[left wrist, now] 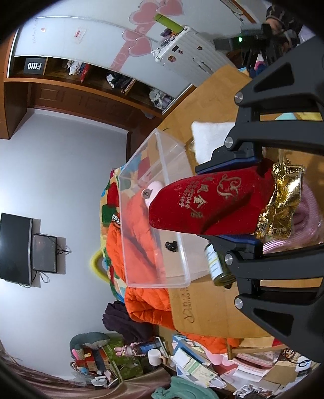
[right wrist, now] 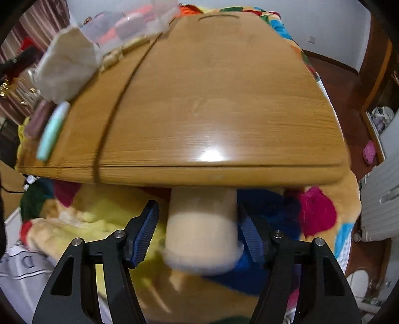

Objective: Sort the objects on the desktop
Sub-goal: 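Carry the cream jar and red pouch over to the clear bin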

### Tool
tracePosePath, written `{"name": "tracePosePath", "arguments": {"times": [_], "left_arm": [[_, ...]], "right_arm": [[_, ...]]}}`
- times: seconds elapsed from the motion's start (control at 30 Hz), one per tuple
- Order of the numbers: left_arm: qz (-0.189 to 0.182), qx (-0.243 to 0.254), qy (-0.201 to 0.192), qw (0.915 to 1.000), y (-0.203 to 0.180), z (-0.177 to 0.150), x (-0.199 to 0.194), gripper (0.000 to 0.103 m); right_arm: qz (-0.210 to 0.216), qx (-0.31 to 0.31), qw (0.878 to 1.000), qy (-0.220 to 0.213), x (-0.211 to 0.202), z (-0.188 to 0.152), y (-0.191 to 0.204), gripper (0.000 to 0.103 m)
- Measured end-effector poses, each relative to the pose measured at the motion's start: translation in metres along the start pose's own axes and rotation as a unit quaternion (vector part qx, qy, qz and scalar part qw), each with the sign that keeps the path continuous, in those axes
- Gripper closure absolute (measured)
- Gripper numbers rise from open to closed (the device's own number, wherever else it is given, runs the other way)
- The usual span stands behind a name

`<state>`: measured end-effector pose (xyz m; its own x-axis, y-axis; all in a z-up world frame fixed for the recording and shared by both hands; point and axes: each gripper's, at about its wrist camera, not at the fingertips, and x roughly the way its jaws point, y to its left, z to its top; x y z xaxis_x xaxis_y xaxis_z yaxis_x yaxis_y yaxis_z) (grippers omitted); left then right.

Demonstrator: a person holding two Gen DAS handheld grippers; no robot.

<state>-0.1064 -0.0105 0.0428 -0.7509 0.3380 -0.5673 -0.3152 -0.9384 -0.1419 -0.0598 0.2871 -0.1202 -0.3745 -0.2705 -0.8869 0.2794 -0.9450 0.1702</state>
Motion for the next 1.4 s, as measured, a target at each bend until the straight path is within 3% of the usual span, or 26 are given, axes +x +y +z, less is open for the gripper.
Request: {"name": "tracePosePath", "arguments": {"times": [0.03, 0.3, 0.7, 0.87, 1.17, 1.4], "left_arm": [[-0.002, 0.000, 0.002, 1.0000, -0.001, -0.002, -0.001, 0.063], [-0.011, 0.011, 0.031, 0.9994, -0.017, -0.026, 0.006, 0.063], [-0.014, 0.005, 0.018, 0.9997, -0.023, -0.026, -0.004, 0.063], [-0.013, 0.008, 0.011, 0.9998, -0.026, -0.026, -0.009, 0.063], [-0.009, 0.000, -0.007, 0.9999, -0.020, -0.016, -0.018, 0.063], [0.003, -0.005, -0.030, 0.9995, -0.008, 0.003, -0.024, 0.063]], "right_arm": [[-0.006, -0.006, 1.000, 0.004, 0.006, 0.000, 0.001, 0.048], [-0.015, -0.007, 1.000, -0.018, 0.004, -0.012, 0.003, 0.049], [-0.011, -0.004, 0.998, -0.067, -0.064, -0.044, 0.013, 0.049], [-0.005, -0.021, 0.995, -0.099, -0.097, -0.040, 0.021, 0.049], [-0.030, -0.092, 0.981, -0.170, -0.130, 0.014, 0.045, 0.049], [-0.014, -0.129, 0.968, -0.216, -0.136, 0.073, 0.067, 0.049]]}}
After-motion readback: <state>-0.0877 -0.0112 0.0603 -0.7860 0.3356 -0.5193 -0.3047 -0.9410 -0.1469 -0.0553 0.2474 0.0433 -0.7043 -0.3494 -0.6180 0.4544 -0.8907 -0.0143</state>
